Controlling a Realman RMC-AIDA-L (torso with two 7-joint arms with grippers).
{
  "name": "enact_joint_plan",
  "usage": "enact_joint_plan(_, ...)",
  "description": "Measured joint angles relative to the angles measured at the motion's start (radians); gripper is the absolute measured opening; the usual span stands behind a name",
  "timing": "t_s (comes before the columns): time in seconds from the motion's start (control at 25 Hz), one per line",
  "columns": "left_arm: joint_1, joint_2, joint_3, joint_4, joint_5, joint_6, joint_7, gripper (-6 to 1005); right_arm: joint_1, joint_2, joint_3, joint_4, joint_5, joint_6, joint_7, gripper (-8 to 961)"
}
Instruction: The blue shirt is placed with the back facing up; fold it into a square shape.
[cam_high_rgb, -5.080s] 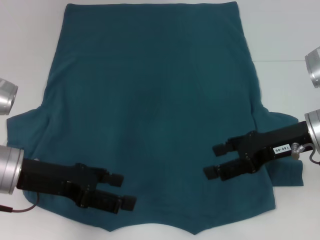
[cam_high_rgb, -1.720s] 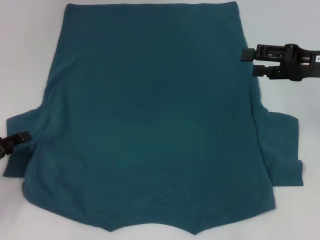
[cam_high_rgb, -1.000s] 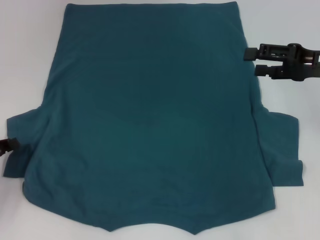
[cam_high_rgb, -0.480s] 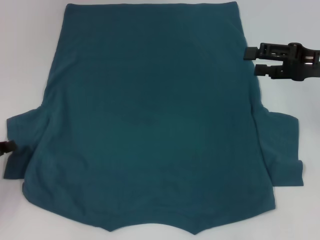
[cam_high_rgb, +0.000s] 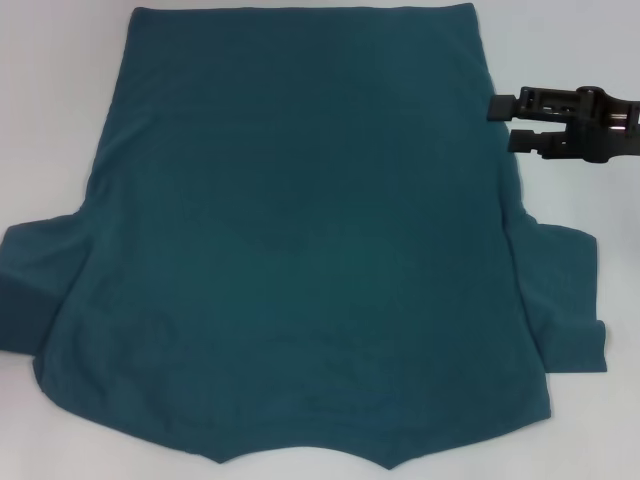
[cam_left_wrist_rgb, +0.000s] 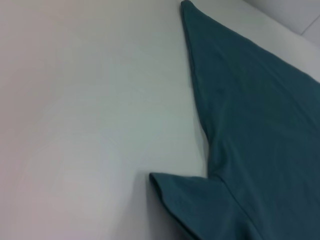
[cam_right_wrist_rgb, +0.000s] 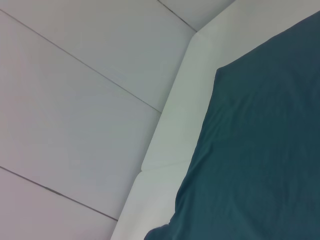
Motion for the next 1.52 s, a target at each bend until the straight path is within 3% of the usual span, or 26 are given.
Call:
enact_joint_plan(0.28,-0.049,0.021,0.001,0.034,0.092,0.007,-0.063,6,-0.004,-0.001,-0.001,0.000,-0.001,0.000,0.000,915)
enact_joint_plan(0.64,-0.074,0.049,0.001,0.096,0.102,0.073,-0.139,7,-0.006,-0.003,-0.004,0.000,-0.001,-0.001,0.000,916)
enact_joint_plan(1.0,-0.132,0.056,0.020,0.186,0.103,0.323,-0.275,9,-0.006,-0.003,-0.007,0.000,0.000,0.000,0.000,916)
enact_joint_plan(1.12,-0.161,0.046,0.050,0.185,0.096,0.379,-0.334,9,-0.005,-0.003,-0.008,0.000,0.000,0.000,-0.001,916)
enact_joint_plan(1.36,-0.215,-0.012,0.098,0.117,0.096,0.324,-0.372,10,-0.006,-0.002,-0.009,0.000,-0.001,-0.001,-0.002,915)
enact_joint_plan(1.52,-0.237,-0.021,0.131,0.039,0.094,0.252,-0.372,11,-0.007,-0.002,-0.009,0.000,-0.003,-0.001,-0.002,915)
